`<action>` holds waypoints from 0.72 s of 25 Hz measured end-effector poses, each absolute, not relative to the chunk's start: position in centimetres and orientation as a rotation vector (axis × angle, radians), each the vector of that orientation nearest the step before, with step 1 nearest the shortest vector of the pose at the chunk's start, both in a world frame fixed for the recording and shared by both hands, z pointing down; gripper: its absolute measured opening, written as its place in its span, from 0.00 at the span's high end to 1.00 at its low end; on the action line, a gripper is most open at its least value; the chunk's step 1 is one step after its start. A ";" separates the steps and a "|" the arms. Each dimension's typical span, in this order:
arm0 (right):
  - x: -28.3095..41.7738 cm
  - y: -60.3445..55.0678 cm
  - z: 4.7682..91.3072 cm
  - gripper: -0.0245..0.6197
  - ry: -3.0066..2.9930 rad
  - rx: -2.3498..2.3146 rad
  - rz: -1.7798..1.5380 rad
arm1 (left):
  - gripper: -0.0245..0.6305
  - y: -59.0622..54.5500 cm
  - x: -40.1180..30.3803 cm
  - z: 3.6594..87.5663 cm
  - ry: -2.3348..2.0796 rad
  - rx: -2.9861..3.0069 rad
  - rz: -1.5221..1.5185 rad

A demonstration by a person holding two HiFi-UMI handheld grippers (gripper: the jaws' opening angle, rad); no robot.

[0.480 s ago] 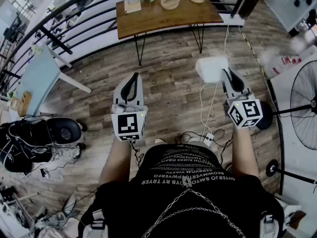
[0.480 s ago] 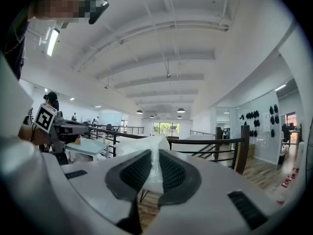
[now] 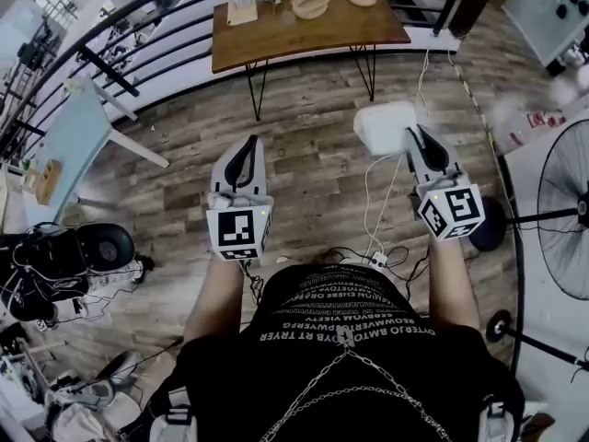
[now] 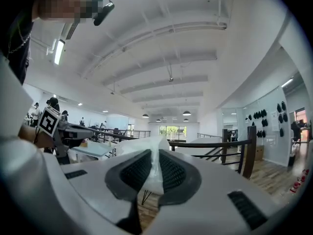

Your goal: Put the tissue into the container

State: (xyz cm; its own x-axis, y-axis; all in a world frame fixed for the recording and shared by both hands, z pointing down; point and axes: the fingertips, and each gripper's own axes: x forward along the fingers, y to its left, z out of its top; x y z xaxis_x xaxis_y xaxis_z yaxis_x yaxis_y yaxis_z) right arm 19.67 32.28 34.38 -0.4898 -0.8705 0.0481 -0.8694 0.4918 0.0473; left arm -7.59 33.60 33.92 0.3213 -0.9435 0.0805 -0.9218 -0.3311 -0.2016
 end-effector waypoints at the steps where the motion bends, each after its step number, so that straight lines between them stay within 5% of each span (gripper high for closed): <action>1: 20.0 32.1 34.3 0.88 -2.673 1.532 -0.029 | 0.92 33.6 -7.0 33.9 1.757 -2.449 -0.278; 18: 21.5 23.5 38.7 0.88 -2.723 1.458 0.131 | 0.92 28.8 -6.5 36.7 1.857 -2.390 -0.368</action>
